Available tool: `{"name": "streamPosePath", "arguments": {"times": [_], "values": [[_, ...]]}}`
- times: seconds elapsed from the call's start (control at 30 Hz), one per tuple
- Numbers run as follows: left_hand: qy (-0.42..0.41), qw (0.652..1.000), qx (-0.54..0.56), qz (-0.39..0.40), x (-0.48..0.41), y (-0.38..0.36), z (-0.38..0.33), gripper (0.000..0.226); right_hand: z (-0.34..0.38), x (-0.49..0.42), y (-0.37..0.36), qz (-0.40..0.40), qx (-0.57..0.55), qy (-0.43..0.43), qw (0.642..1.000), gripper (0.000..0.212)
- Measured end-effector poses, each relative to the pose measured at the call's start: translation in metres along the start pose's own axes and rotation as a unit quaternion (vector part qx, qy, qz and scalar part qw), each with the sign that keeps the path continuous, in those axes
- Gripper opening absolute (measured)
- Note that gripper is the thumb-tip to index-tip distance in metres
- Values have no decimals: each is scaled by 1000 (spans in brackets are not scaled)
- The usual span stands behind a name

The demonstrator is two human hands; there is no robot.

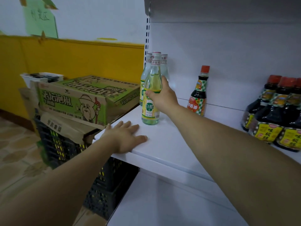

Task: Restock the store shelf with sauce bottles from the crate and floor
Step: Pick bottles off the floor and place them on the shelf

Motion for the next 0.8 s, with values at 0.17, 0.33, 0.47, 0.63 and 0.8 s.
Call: {"name": "streamPosePath", "arguments": {"times": [0.17,0.33,0.47,0.63,0.8], "values": [[-6,1000,11,-12,-1,1,2,76,2,-33,-23,-8,12,-3,1000,85],[-10,1000,23,-18,-4,-1,5,76,6,-52,-41,-17,20,-2,1000,86],[-15,999,18,-23,-6,-2,6,77,5,-64,-49,-19,30,-5,999,85],[-21,999,16,-26,-7,-3,7,76,7,-75,-57,-32,50,-4,998,85],[-23,999,14,-34,-9,-4,9,76,6,-85,-59,-42,79,-2,996,83]]}}
Point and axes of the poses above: each hand's wrist, its own x-axis away from the middle knuckle, its own y-axis out of the back of the hand, z = x × y, the point moved 7 cm from there along -x, towards the middle knuckle, and after that the axes turned 9 degrees about x, right-handed, at the moved point
